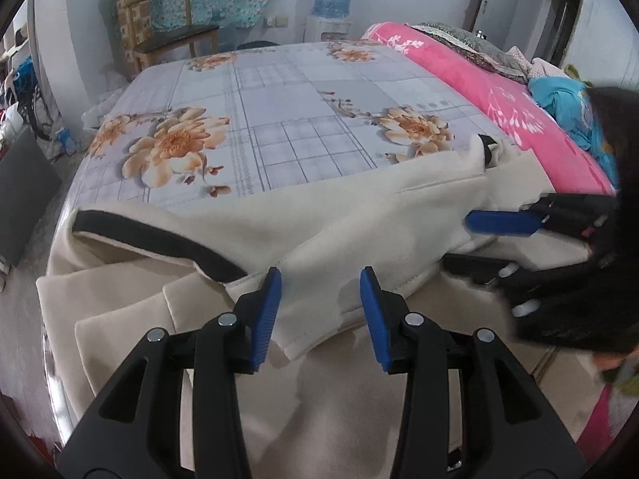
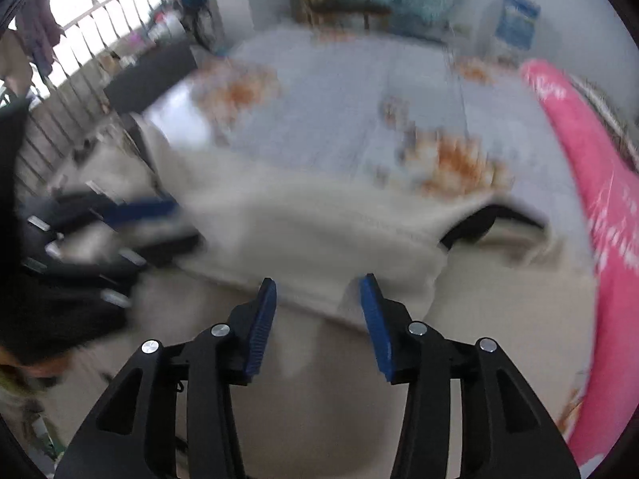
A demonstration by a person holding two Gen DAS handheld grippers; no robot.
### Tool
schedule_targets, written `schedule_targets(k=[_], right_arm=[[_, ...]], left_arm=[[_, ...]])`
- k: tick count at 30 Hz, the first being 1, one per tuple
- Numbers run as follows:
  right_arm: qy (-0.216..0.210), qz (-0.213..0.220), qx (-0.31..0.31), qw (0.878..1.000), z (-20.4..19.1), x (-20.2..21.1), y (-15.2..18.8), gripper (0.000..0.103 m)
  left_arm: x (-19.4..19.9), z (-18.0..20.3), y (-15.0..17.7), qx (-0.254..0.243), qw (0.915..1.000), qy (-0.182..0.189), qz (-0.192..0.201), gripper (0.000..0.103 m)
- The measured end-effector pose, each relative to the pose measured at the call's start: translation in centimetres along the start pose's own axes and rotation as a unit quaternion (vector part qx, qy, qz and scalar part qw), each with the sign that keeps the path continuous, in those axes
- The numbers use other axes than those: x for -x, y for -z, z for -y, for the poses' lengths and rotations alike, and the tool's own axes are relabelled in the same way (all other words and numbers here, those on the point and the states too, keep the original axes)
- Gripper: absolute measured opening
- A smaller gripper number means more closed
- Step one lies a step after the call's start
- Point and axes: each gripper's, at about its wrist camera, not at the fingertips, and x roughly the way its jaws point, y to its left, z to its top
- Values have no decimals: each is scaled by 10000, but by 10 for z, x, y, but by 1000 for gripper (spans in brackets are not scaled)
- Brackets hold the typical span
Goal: Fold large clothes
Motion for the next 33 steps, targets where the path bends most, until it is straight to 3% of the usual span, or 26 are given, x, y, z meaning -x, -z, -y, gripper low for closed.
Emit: schedule_targets(k=[2,7,9,14,16,23,28,33], right_arm=[[211,-7,79,9997,-7,11,8,44],[81,255,-266,9993,-6,61,28,55],[5,426,-374,9984,-8,85,43,63],[-86,837,-705,9940,-15,122,79,80],[-152,917,-856,9920,-23,132,101,85],[-6,729,-1145,9907,-41,115,152,93],[440,341,-1048,9929,-45,82,167,96],[619,552,-882,9926,-50,82,174,97]], left_arm=[[4,-1,-1,29,9998,-17,-188,40],[33,-3,7,-17,9983,-379,-441,48],[53,-2,14,-3,9985,-360,-421,51],[110,6,48,139,9993,-316,-153,73],[120,9,66,215,9988,-404,-152,76],[114,16,131,690,9945,-737,-292,81],[90,16,152,749,9891,-1219,-352,85],[89,14,154,756,9881,-1312,-262,89]])
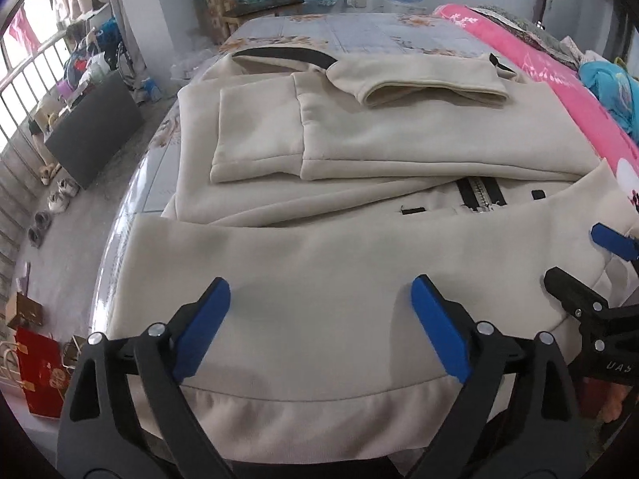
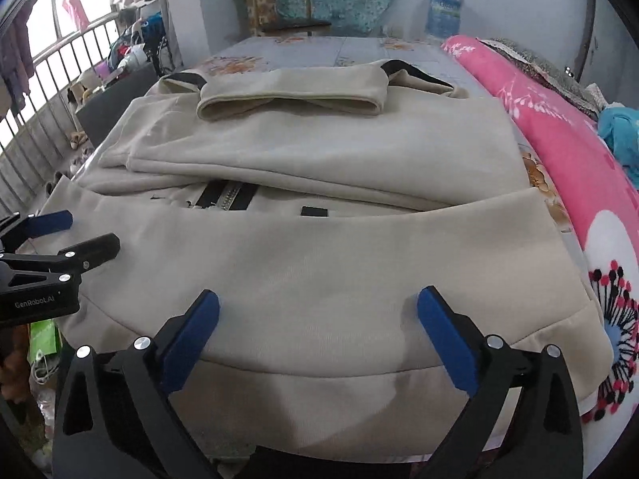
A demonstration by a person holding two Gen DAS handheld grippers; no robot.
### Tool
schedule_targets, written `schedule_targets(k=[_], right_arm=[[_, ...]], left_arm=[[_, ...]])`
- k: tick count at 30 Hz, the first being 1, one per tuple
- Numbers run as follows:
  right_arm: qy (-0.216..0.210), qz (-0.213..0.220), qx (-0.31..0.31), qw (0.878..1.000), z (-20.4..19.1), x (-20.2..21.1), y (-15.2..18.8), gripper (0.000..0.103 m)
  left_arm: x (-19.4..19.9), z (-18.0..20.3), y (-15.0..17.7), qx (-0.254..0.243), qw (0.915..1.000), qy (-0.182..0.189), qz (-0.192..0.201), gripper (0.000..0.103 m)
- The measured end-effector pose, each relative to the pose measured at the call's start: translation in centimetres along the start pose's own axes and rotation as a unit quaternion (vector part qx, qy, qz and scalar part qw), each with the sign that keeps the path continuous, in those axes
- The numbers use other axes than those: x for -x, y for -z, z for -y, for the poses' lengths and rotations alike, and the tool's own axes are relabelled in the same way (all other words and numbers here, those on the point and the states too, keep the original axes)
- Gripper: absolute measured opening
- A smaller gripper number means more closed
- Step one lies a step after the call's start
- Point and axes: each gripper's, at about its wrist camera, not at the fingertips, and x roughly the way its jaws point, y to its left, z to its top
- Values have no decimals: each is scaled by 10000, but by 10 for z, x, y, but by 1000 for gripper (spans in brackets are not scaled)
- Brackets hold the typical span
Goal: Fold large clothes
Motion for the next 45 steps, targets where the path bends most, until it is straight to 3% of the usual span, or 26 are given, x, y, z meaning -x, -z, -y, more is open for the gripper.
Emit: schedule_targets(k=[25,29,33,45], right_arm=[[12,109,33,9999,0,0,1,97],[-127,-35,-98,9999,3,2,-4,97],[-401,96,-218,9989,2,8,-7,97],[-233,22,44,9997,-13,-3,-5,97]], left_arm=[[-3,-2,0,152,9999,8,12,93],[-3,-3,0,154,9999,6,12,93],[-3,-3,0,154,9999,4,8,93],[-3,-3,-1,160,9999,3,5,93]])
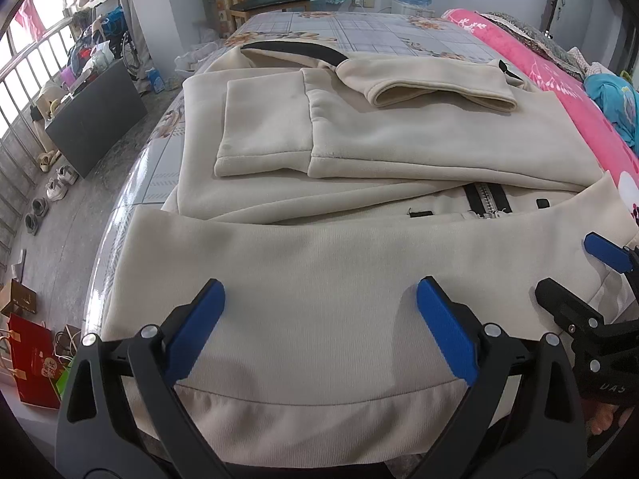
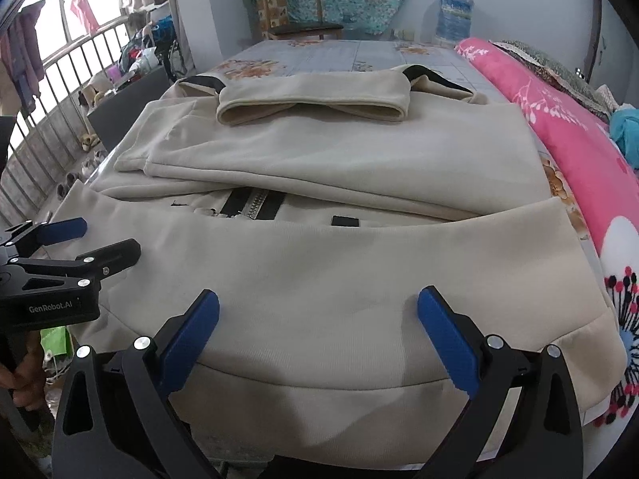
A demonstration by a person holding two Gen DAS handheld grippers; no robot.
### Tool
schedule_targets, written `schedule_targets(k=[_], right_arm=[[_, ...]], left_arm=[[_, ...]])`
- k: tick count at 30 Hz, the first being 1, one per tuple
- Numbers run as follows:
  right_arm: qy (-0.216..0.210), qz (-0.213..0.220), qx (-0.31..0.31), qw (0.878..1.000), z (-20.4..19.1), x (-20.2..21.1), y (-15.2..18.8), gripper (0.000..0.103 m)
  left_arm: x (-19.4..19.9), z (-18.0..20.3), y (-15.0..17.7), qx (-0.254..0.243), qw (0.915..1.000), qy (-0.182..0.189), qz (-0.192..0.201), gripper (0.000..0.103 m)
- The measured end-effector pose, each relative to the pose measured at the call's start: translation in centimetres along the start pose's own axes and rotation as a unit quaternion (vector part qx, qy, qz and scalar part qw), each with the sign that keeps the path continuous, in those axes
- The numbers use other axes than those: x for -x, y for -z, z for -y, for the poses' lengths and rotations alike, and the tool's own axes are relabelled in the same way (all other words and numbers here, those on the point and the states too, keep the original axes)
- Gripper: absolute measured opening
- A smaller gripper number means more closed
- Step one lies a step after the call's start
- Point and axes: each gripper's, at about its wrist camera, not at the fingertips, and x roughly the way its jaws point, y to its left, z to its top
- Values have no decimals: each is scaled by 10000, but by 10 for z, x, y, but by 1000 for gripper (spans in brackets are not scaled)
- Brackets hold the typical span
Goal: Fold large clothes
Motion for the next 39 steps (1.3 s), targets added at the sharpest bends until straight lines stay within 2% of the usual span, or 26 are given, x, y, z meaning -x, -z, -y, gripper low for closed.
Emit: schedule_targets(k=[7,15,22,27,32,39], right_arm=[[12,-117,-73,9999,1,-1,-1,97],[19,-57,-64,10000,1,-1,1,97],[24,6,-46,10000,0,-1,1,97],[56,7,-46,10000,0,-2,1,97],[58,10,-25,10000,0,-2,1,97],[29,11,9,10000,1,-1,2,97]], left_arm=[[0,0,0,2,10000,0,2,93],[1,0,0,-27,10000,-6,37,93],[14,-11,5,65,9993,-194,312,93],[30,-26,10,22,9972,-493,568,93],[39,-47,19,122,9960,-619,627,93],[50,-67,34,278,9956,-540,715,79]])
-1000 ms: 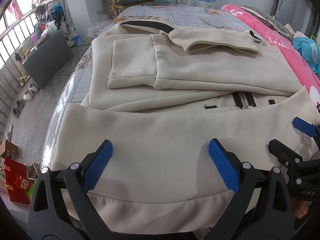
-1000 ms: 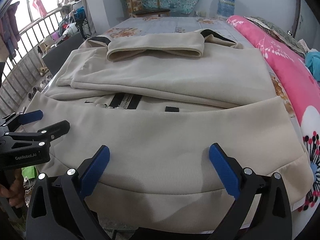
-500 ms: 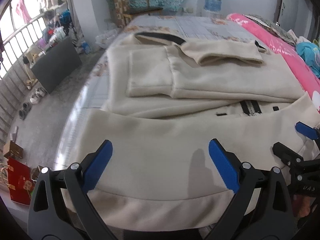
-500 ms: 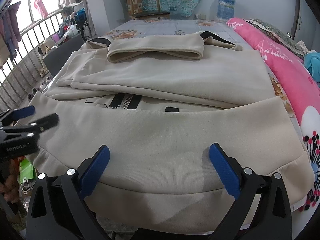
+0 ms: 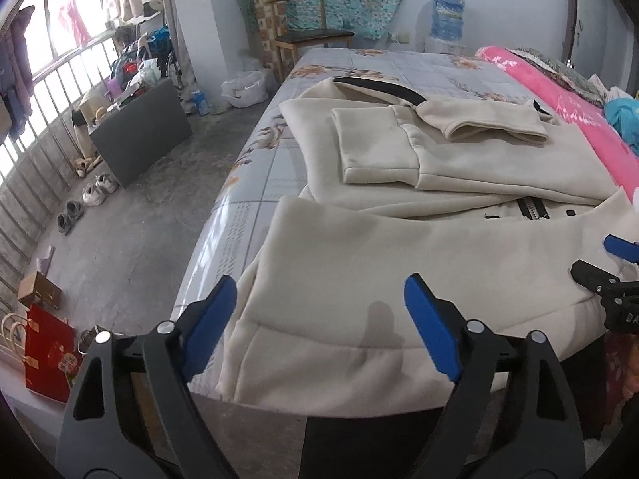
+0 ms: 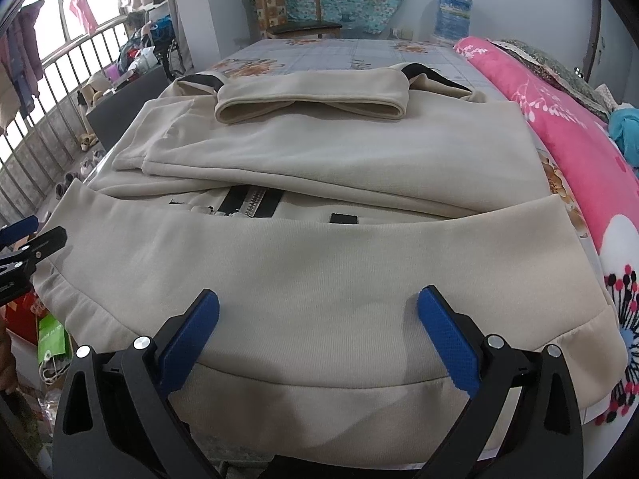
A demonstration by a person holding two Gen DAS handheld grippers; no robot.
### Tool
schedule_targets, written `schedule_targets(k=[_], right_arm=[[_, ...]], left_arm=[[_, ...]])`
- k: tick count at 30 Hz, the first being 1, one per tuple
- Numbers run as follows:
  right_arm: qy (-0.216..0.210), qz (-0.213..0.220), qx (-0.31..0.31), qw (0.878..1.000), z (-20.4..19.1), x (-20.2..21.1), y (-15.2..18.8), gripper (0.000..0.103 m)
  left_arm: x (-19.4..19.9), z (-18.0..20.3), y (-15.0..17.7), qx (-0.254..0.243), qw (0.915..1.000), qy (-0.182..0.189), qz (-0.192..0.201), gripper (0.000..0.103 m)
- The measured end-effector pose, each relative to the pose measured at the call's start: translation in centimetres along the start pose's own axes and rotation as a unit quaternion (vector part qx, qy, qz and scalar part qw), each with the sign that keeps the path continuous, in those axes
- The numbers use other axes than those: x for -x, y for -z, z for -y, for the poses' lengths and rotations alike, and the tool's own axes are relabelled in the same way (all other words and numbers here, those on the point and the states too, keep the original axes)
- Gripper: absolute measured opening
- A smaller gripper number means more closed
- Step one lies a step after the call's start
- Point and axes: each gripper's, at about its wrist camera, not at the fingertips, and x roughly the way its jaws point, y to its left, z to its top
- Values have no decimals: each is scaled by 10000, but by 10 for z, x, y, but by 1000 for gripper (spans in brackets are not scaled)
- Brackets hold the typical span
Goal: Fold large clothes
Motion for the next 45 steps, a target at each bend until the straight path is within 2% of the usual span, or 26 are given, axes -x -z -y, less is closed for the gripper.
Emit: schedule_targets(k=[11,17,19,21,24,28,31,35,41,45], right_arm=[[-14,-101,44,9999,-1,-1,-2,97],[8,-121,44,9999,-1,-1,-3,97],[23,-115,46,9999,-1,-2,-3,97],[30,-115,43,9999,-1,-2,-3,97],[32,-124,38,9999,-1,-2,-3,97],[39,-119,33,9999,-1,-2,-4,97],[50,-106,34,9999,-1,-2,-4,97],[50,-110,39,9999,-1,-3,-4,97],[53,-98,33,9999,-1,-3,-4,97],[56,-88,34,9999,-1,-3,-3,97]], left_arm=[[-7,-17,2,74,9996,248,81,48],[-27,-36,-13,421,9984,377,43,46],[-40,-41,-18,559,9966,589,-123,46],[-44,-44,-21,661,9949,746,-163,41],[-30,-40,-23,494,9950,865,58,32],[-6,-29,-21,222,9925,1159,333,31],[-2,-18,-17,44,9884,1483,333,31],[-16,-2,-12,-195,9912,1298,167,31],[-27,-7,-15,-105,9948,1008,38,32],[-40,-16,-17,91,9957,884,-241,34]])
